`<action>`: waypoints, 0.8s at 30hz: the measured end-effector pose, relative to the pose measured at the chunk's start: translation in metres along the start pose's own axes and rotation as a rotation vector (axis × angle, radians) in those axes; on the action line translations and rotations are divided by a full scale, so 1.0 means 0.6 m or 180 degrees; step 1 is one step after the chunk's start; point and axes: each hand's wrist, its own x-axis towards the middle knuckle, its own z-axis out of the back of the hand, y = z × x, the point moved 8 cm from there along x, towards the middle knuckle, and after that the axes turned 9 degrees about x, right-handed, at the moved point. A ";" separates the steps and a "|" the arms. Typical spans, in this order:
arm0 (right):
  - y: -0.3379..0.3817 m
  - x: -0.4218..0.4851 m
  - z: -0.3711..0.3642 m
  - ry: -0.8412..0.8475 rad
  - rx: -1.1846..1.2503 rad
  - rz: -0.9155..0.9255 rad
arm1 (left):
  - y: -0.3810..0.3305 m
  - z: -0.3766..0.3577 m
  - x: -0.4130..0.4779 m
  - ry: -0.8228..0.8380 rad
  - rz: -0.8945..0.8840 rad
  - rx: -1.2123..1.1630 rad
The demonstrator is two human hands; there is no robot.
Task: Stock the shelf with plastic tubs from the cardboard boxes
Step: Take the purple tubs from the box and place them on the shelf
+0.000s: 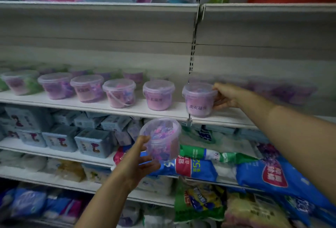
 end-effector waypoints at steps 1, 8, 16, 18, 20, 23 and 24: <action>-0.004 0.005 0.001 0.0015 0.0026 -0.0027 | 0.001 -0.008 -0.006 -0.0019 -0.0043 -0.0039; -0.019 0.022 0.026 0.0086 -0.0110 -0.0127 | -0.016 -0.050 -0.028 -0.0118 -0.0239 -0.0056; 0.007 -0.011 0.101 -0.0380 -0.0339 0.0596 | -0.046 -0.102 -0.045 -0.0015 -0.0355 0.0260; 0.008 -0.027 0.125 -0.0319 -0.0382 0.0683 | -0.058 -0.131 -0.049 0.0102 -0.0407 0.0406; 0.006 -0.045 0.156 -0.0273 -0.0324 0.0748 | -0.070 -0.163 -0.053 0.0200 -0.0448 0.0564; 0.000 -0.073 0.216 -0.0329 -0.0251 0.0896 | -0.084 -0.216 -0.056 0.0303 -0.0507 0.0766; -0.005 -0.081 0.240 -0.0389 -0.0319 0.0943 | -0.088 -0.236 -0.057 0.0351 -0.0535 0.0814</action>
